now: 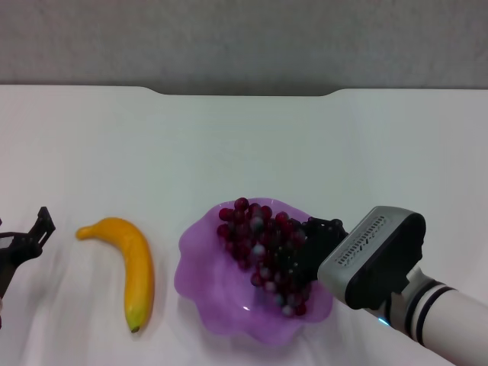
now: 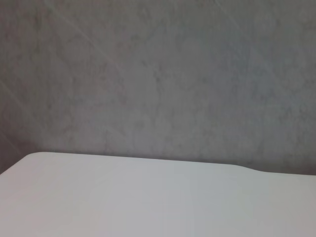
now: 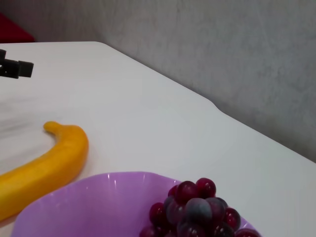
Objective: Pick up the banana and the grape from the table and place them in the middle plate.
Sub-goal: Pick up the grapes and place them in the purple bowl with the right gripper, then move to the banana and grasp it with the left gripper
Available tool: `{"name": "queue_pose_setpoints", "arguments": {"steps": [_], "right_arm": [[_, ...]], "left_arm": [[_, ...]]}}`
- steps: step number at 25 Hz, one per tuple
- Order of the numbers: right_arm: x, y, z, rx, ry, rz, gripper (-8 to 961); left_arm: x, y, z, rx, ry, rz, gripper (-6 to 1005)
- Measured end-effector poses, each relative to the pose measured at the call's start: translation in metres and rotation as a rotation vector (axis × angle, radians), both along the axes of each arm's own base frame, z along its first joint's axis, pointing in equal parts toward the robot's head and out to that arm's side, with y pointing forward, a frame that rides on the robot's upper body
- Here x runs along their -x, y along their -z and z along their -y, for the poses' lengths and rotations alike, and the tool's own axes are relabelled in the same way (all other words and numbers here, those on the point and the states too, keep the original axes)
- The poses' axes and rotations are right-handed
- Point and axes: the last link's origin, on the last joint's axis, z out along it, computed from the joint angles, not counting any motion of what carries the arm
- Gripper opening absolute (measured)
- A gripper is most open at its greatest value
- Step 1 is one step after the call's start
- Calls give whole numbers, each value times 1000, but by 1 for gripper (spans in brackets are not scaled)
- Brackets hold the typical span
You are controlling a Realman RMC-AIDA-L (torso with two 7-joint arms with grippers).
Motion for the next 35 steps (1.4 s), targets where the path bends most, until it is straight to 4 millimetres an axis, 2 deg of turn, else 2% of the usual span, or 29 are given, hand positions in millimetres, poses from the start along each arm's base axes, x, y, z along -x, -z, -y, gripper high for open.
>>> {"name": "queue_pose_setpoints", "arguments": {"steps": [4, 12, 17, 24, 28, 35], "right_arm": [[4, 1, -1, -1, -23, 4, 379], [7, 6, -1, -10, -63, 12, 489], [10, 6, -1, -28, -76, -8, 731], [16, 1, -2, -56, -66, -66, 835], [26, -9, 0, -112, -81, -128, 894], [42, -37, -1, -274, -178, -194, 882]], "left_arm": [[0, 0, 0, 1, 0, 0, 861], [0, 0, -1, 2, 0, 0, 863], [0, 0, 0, 2, -1, 0, 861], [2, 0, 2, 2, -7, -2, 862], [4, 0, 4, 2, -12, -2, 862], [5, -1, 4, 2, -16, -3, 863]]}}
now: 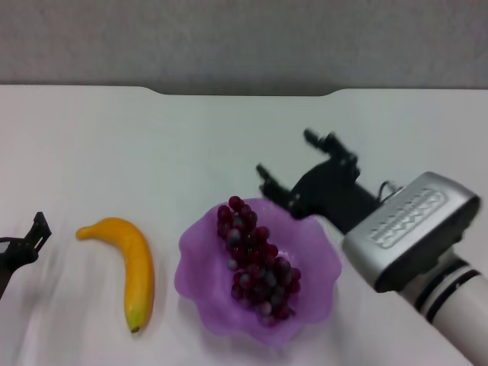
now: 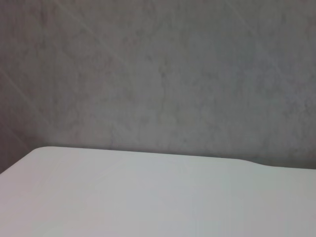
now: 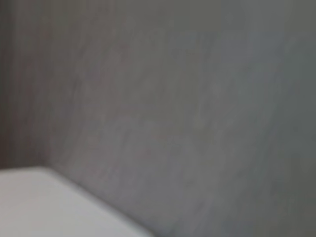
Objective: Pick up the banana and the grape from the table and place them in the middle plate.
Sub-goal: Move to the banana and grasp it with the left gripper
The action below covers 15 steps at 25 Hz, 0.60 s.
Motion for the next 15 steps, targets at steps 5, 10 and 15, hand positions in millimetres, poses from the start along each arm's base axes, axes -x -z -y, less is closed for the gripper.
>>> {"name": "queue_pose_setpoints", "arguments": {"steps": [5, 10, 15], "right_arm": [[-3, -30, -7, -166, -14, -63, 877], [-30, -51, -11, -274, 50, -70, 877], [-56, -61, -9, -356, 90, -32, 877]], "left_arm": [[0, 0, 0, 0, -1, 0, 862], [1, 0, 1, 0, -2, 0, 862], [1, 0, 1, -2, -6, 1, 861]]}}
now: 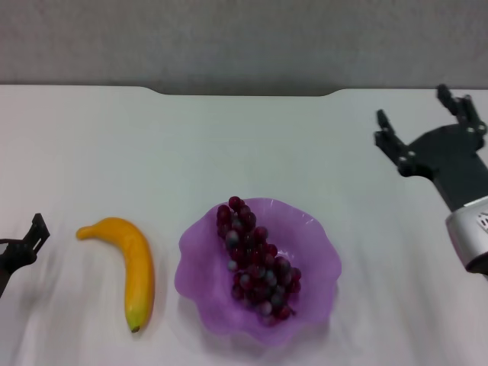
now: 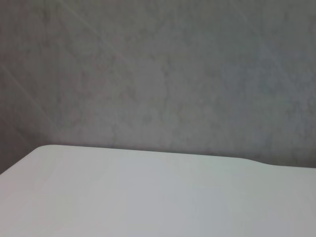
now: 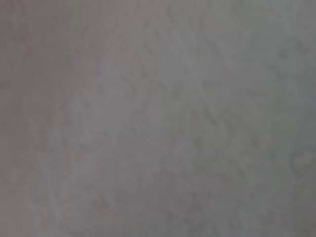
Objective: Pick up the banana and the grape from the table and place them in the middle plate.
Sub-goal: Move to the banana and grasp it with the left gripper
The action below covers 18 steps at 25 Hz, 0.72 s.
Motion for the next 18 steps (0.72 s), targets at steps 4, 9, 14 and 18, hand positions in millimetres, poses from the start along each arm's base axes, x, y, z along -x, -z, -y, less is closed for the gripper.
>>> {"name": "queue_pose_setpoints", "arguments": {"steps": [4, 9, 14, 18], "right_arm": [[-18, -5, 3, -49, 25, 15, 878], [-42, -6, 8, -83, 44, 26, 878], [-62, -17, 14, -139, 2, -68, 878], [-76, -21, 16, -130, 12, -114, 878]], "left_arm": [[-1, 0, -1, -2, 2, 2, 862], [-6, 2, -4, 3, 16, 15, 863], [-10, 5, -5, 7, 28, 21, 862], [-11, 5, -6, 8, 33, 22, 861]]}}
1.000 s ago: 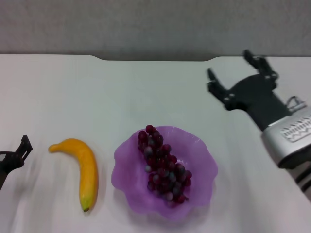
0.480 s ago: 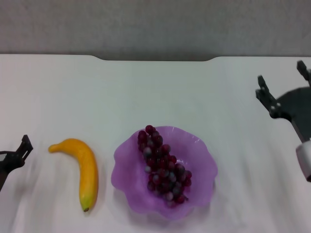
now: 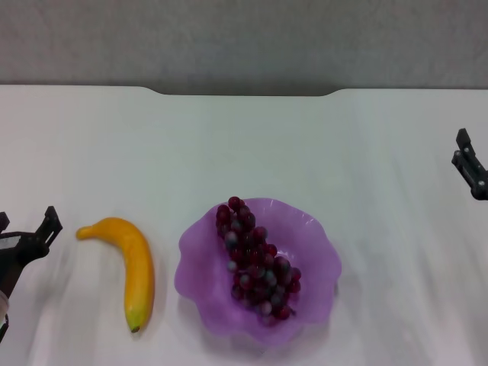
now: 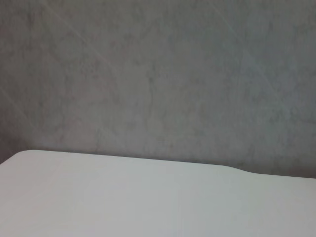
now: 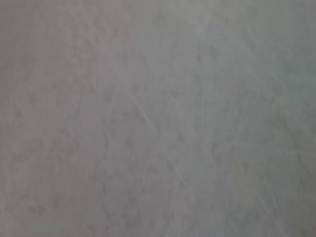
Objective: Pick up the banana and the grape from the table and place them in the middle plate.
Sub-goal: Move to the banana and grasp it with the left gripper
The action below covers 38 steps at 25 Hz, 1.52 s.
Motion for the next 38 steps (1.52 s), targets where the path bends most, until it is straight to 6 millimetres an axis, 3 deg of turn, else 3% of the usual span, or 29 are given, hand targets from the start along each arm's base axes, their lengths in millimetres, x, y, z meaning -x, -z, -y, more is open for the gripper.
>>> {"name": "queue_pose_setpoints", "arguments": {"steps": [7, 16, 30, 38], "right_arm": [[-8, 7, -4, 116, -11, -127, 877], [-19, 23, -11, 243, 70, -161, 877], [-21, 27, -13, 272, 65, -102, 877], [-24, 26, -13, 267, 76, -78, 877]], "left_arm": [[1, 0, 1, 0, -4, -1, 863], [0, 0, 0, -1, -1, 0, 862], [-2, -1, -1, -4, 4, 10, 863], [-19, 5, -6, 31, 60, 54, 861]]}}
